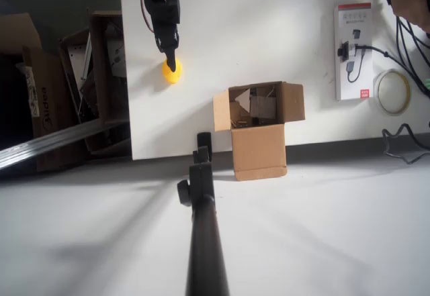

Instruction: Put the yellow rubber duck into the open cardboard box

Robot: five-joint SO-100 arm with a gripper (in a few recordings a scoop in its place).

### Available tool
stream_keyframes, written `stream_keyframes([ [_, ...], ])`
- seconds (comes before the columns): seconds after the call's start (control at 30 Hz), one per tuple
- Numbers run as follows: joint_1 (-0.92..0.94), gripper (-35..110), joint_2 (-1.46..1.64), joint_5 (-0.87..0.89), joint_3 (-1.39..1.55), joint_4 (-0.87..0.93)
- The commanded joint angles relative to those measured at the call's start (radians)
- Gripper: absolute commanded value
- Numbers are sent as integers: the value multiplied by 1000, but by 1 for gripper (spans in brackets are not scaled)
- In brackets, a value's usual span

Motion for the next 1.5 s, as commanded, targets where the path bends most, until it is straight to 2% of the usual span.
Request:
stream_keyframes([
  [0.0,11,19,3,6,-40,-12],
  [0.33,9,8,3,0,-40,-11],
  [0.57,6,7,31,-3,-44,11],
  [0.93,-29,7,170,-2,-183,206],
  [1.27,-199,6,183,17,-402,370],
  [1.47,-328,6,152,12,-520,383],
])
